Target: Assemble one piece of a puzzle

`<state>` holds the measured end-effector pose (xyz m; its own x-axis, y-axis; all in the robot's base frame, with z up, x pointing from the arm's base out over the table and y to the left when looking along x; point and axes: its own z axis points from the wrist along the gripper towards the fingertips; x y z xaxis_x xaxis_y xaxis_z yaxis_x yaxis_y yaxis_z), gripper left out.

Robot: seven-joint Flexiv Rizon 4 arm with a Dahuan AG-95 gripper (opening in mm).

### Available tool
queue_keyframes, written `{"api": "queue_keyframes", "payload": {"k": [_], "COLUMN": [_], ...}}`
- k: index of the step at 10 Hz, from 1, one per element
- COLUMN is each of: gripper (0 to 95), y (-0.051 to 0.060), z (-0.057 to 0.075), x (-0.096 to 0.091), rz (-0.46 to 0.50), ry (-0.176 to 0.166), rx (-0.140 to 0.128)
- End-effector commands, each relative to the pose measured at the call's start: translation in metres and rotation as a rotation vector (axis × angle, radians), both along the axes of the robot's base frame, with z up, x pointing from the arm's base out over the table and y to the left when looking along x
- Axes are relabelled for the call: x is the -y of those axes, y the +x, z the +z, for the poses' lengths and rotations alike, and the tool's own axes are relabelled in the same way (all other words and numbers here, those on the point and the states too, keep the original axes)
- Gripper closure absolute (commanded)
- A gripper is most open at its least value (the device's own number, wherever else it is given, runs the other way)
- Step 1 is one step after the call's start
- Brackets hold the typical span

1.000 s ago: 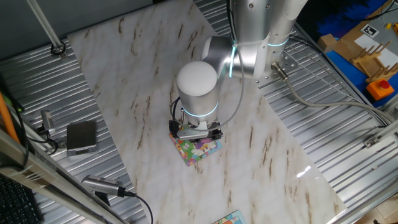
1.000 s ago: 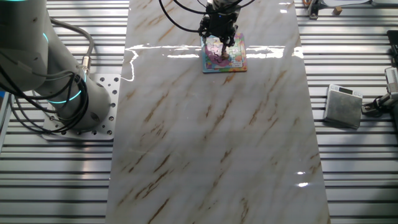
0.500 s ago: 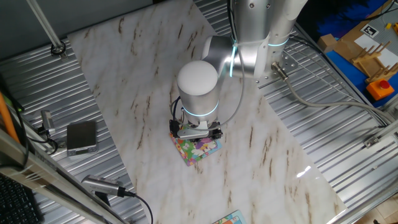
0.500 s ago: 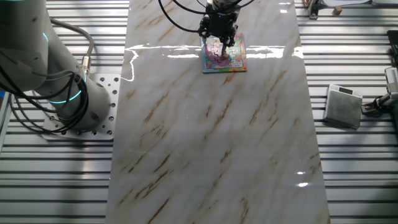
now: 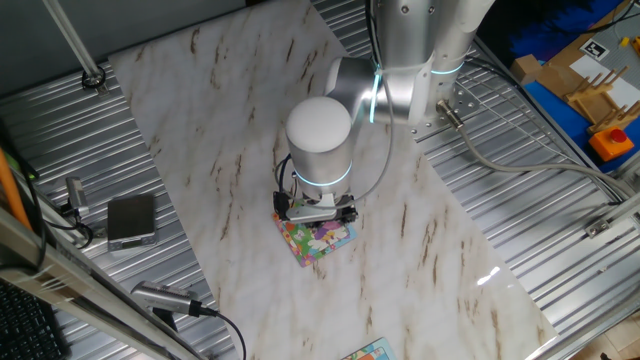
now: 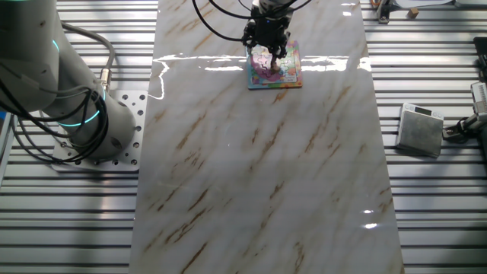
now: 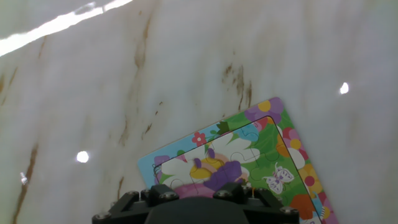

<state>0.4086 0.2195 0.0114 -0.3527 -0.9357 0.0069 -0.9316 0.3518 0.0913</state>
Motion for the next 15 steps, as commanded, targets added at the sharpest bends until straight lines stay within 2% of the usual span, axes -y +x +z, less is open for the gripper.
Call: {"api": "queue_keyframes", "payload": {"k": [1, 6, 9, 15], "gripper": [38.0, 38.0, 38.0, 38.0], "y": [0.000, 0.000, -0.001, 0.000], "z": [0.001, 0.008, 0.011, 0.008], "x": [0.000, 0.000, 0.006, 0.013], "rz": [-0.001, -0.003, 0.004, 0.012], "ry": [0.005, 0.010, 0.008, 0.009], "rx": [-0.001, -0.008, -0.007, -0.003]}}
